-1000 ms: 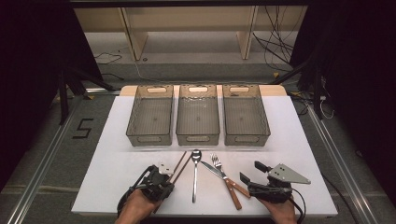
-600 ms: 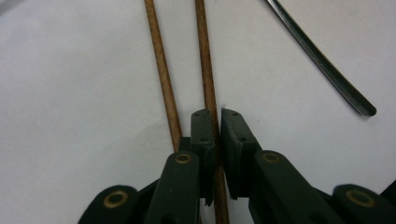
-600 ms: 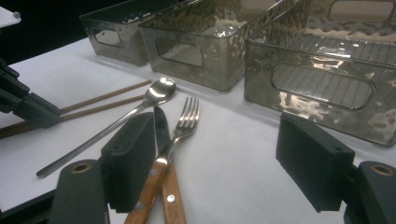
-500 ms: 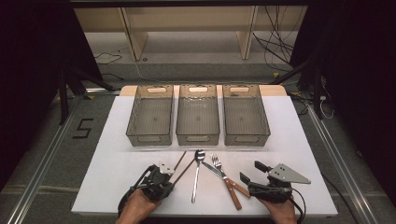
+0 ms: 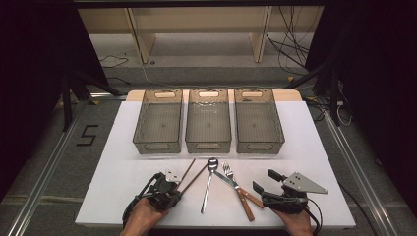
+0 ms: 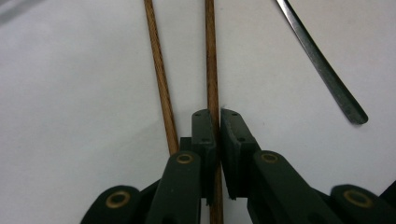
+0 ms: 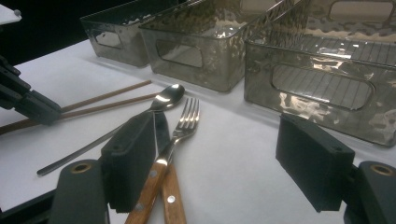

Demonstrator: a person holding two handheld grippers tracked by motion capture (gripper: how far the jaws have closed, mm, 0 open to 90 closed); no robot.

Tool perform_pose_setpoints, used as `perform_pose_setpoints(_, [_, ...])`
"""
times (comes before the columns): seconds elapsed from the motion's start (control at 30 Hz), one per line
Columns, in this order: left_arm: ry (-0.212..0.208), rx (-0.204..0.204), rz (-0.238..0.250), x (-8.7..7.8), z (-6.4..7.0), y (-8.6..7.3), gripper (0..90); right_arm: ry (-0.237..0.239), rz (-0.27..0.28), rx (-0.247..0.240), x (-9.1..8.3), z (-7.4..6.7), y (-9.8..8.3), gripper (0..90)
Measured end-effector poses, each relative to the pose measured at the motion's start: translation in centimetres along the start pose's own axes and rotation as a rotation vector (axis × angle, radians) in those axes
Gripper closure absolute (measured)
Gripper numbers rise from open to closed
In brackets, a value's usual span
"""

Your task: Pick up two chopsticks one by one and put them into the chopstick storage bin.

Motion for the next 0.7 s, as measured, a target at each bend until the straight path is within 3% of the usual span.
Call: perform_pose_setpoints(0.7, [-0.001,-0.015,0.078,-2.0,-1.4,-0.3,84.4,0.000,0.001,0.001,0.0,0.1,0.0,29.3])
Point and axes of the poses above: each handheld gripper's, and its own axes: x roughly forward along the jaws, y roughly out of its top, z roughly to its right, the point moved 3 cm from there along x, roughly forward along the jaws, and after that the axes turned 13 degrees about -z, right-handed, at the moved point
